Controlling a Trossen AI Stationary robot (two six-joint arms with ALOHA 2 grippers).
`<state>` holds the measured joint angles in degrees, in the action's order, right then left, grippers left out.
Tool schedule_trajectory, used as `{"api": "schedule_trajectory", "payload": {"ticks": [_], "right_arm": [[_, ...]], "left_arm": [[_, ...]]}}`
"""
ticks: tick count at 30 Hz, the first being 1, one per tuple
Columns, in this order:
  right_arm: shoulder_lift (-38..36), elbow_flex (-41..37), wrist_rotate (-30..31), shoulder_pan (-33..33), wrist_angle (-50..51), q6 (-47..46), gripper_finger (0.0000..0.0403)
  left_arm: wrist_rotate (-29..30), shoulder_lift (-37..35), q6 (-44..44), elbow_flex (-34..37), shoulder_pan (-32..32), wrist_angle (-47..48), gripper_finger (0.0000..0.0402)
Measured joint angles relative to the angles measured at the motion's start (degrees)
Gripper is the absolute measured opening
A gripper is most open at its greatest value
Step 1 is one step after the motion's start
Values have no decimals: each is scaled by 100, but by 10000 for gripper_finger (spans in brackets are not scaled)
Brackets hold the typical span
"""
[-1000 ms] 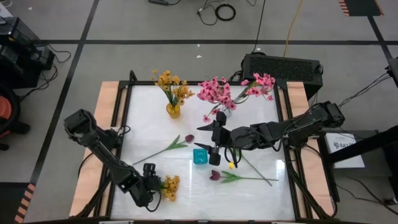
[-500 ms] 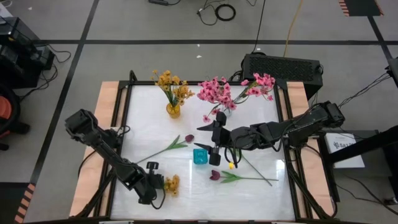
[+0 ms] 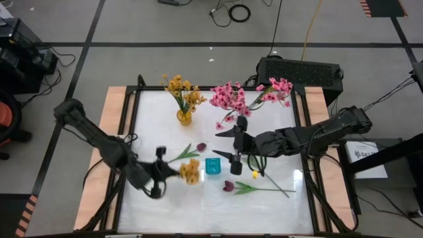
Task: Sort flowers into vase by color
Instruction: Put the yellow flower into the yellow vase
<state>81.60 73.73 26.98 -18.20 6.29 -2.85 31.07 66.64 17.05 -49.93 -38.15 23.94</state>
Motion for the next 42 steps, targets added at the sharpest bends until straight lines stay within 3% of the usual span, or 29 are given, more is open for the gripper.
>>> {"api": "schedule_trajectory", "payload": {"ticks": [7, 11, 14, 22, 26, 36, 42], "right_arm": [[-208, 0, 13, -114, 287, -82, 256], [-212, 0, 17, -116, 305, -89, 256], [-212, 0, 17, -116, 308, -70, 256], [-212, 0, 28, -116, 470, -33, 256], [-212, 0, 31, -116, 550, -33, 256], [-212, 0, 30, -113, 609, -8, 256], [-212, 0, 28, -79, 586, 55, 256]], "left_arm": [[1013, -831, -2030, -4, 692, -2005, 17], [1042, -982, -3153, -4, 1259, -3247, 16], [648, -993, -3621, -4, 1777, -4236, 16], [-402, -993, -3695, 87, 3247, -5604, 16], [-793, -993, -3419, 433, 3623, -6005, 16], [-381, -1132, -3740, 2155, 3709, -8636, 15], [-326, -1125, -3678, 2768, 4072, -9032, 15]]}}
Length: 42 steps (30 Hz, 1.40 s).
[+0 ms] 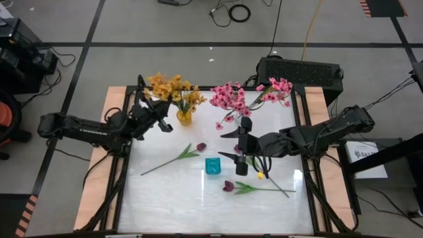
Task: Sort flowers into vase by color
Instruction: Put the yellow flower into the yellow vase
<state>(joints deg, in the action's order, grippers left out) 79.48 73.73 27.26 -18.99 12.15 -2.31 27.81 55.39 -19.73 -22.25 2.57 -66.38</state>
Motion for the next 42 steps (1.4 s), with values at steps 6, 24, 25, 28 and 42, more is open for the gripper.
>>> {"api": "schedule_trajectory", "payload": {"ticks": [6, 24, 25, 28, 42], "right_arm": [[0, 0, 1, 20, -12, -17, 256], [0, 0, -6, 20, 9, -11, 256], [0, 0, -6, 20, 9, -9, 256], [0, 0, -6, 20, 12, -4, 256], [0, 0, -8, 20, 40, -2, 256]], "left_arm": [[99, 103, 588, 333, 589, -251, 15], [97, 1330, 1100, 379, 979, -978, 15], [97, 1382, 1094, 379, 979, -1018, 15], [97, 1520, 1039, 379, 979, -1113, 15], [103, 1775, 734, 397, 964, -1057, 15]]}}
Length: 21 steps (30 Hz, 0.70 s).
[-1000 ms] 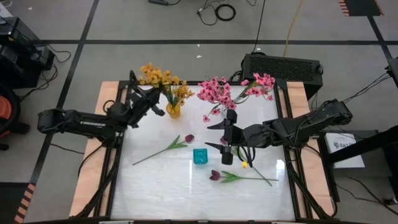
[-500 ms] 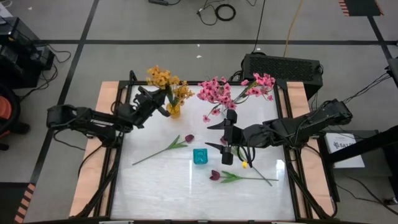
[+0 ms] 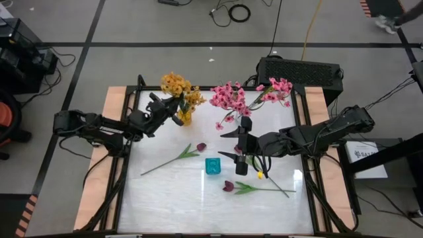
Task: Sort flowers into vase by color
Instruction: Put the yellow flower into the yellow vase
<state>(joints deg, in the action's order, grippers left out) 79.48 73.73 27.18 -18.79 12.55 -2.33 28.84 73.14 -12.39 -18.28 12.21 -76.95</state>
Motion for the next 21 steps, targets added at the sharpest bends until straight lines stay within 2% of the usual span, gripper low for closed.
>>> {"api": "schedule_trajectory", "payload": {"ticks": [14, 21], "right_arm": [[2, 0, 0, -1, 25, 0, 256], [2, 0, 2, 0, 23, 0, 256]], "left_arm": [[103, -2, 111, 325, 0, 23, 33], [98, -2, 148, 328, 0, 490, 35]]}}
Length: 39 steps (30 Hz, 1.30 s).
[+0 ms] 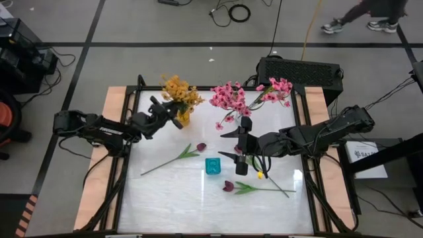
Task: Sort flowers into vase by color
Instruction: Put the yellow flower into the yellow vase, then put the top left dark red flower into the blue vase
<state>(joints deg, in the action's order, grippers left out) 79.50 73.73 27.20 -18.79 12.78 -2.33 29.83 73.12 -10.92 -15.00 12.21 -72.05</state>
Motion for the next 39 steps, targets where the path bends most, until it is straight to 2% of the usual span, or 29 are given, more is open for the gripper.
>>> {"api": "schedule_trajectory", "payload": {"ticks": [6, 10, 13, 22, 31, 34, 39], "right_arm": [[0, 0, -2, 0, 0, 0, 256], [0, 0, 0, 0, 4, 0, 256], [0, 0, 0, 0, 47, 0, 256], [0, 0, 0, 0, 87, -15, 256], [0, 0, 0, -2, 87, -17, 256], [0, 0, -2, 0, 88, -18, 256], [0, 0, 0, 0, 87, -20, 256]], "left_arm": [[-1, 0, -13, 1, -85, 314, 52], [83, 0, -5, 2, -192, 437, 107], [359, 0, -21, 2, -332, 504, 154], [1548, -113, -349, 0, -950, 956, 250], [2767, -857, -296, -1, -1749, 2174, 369], [3179, -1112, -300, -2, -2152, 2550, 390], [4073, -1462, -195, -2, -2882, 3110, 395]]}}
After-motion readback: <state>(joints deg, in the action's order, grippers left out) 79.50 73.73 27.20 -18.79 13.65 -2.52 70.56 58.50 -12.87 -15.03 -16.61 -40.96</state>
